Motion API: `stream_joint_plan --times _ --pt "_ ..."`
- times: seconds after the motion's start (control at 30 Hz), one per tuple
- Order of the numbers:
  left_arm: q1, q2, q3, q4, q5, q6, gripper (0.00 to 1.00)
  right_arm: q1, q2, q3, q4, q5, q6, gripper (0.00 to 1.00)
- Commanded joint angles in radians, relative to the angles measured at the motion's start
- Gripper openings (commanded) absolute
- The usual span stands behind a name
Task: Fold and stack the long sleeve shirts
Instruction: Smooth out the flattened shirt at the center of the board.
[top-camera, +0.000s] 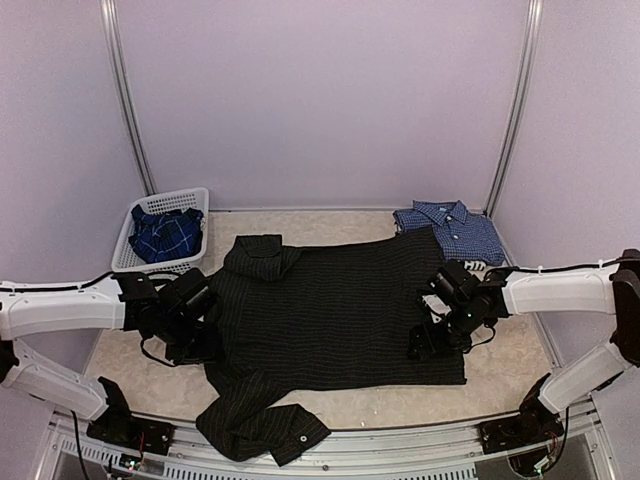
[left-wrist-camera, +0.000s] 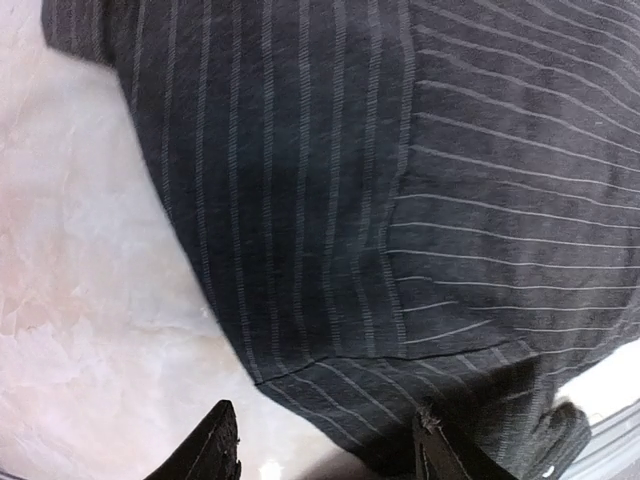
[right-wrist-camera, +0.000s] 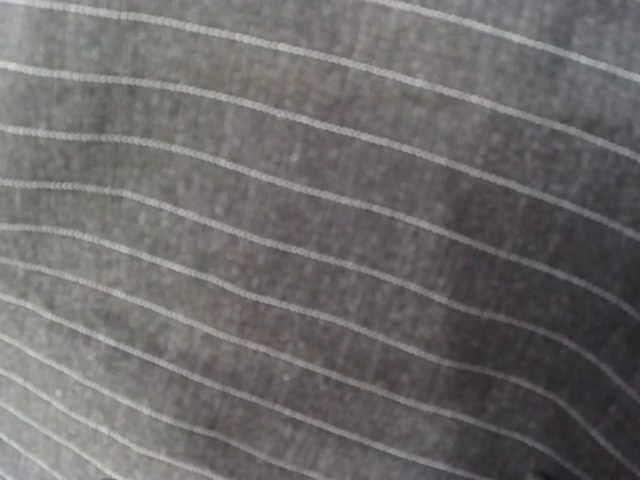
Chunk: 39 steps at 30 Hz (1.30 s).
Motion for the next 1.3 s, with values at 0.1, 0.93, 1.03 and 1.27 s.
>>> stream_joint_plan --times 0.1,0.93,1.03,1.27 --pt "-0.102 0.139 0.100 -0.020 -0.119 0.061 0.56 -0.008 -0.026 0.017 -0.014 -0.016 -0.013 0.84" --pt "-0.223 0.303 0.086 -0.272 -0.175 -0.067 0.50 -0.002 -0.036 0.010 -0.073 0.039 0.010 0.83" --pt "-0.225 0.265 0.094 -0.302 -0.176 -0.055 0.50 0.020 -0.094 0.028 -0.119 0.056 0.003 0.82" --pt "-0.208 0.114 0.172 -0.268 -0.096 0.029 0.52 0.117 -0.153 0.054 -0.266 0.068 0.047 0.81"
